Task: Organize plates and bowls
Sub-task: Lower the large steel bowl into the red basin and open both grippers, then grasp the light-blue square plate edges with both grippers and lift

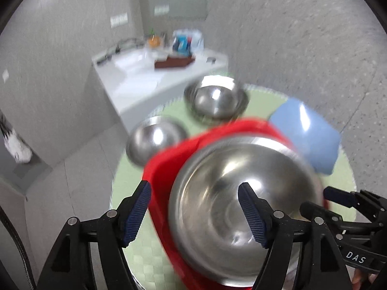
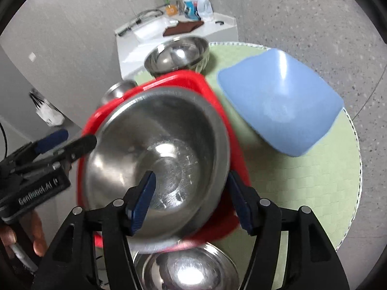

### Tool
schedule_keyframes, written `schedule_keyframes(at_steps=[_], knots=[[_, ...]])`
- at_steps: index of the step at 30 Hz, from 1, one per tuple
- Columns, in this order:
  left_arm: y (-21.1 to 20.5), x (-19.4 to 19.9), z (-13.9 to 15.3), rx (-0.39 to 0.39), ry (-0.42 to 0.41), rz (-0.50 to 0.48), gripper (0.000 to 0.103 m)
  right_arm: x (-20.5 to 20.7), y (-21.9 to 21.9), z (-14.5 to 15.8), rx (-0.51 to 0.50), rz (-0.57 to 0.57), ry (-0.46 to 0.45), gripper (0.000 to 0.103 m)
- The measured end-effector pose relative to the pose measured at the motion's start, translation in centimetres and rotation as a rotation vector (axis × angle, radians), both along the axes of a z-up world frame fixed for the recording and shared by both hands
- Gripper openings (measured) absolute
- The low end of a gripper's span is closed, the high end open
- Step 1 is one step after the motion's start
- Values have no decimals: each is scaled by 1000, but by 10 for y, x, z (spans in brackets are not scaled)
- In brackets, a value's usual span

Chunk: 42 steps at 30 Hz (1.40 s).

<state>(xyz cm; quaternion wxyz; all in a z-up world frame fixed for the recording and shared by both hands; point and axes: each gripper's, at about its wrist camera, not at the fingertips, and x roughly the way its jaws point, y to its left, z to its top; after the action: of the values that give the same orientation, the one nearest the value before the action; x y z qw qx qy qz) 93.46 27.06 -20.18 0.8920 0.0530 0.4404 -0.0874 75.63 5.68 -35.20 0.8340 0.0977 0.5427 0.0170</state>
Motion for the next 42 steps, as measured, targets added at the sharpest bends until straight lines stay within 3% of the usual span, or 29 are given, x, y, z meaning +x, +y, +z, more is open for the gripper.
schedule_keyframes(at_steps=[2,7,13,14,18,22,24,26,27,28,34,38,42], knots=[[-20,1,18,3,-44,-44,89,-5,-17,17,0,-31,-47,69],[-94,35,26,12,-33,-213,89,-6,-82,39,-24,-172,-128,74],[-159,107,-19,54,123,-290,88,14,-162,4,-15,-384,-70,74],[-165,117,-27,71,150,-281,82,20,-176,-7,16,-414,-47,73],[-193,143,-62,155,215,-274,80,30,-195,-37,109,-450,-17,70],[-218,159,-90,206,290,-270,70,44,-196,-65,197,-461,27,56],[-220,167,-103,221,328,-261,64,45,-198,-67,193,-455,14,51],[-220,173,-112,202,367,-273,42,49,-197,-70,215,-439,23,25],[-218,178,-113,149,388,-289,37,51,-196,-73,233,-429,32,22],[-218,177,-112,137,378,-291,33,51,-194,-73,240,-418,30,11],[-203,167,-83,43,311,-297,28,44,-188,-51,177,-402,-19,12],[-181,140,-34,-36,203,-296,27,32,-176,2,127,-359,-105,12],[-141,108,6,-65,109,-260,27,21,-146,51,97,-289,-167,12]])
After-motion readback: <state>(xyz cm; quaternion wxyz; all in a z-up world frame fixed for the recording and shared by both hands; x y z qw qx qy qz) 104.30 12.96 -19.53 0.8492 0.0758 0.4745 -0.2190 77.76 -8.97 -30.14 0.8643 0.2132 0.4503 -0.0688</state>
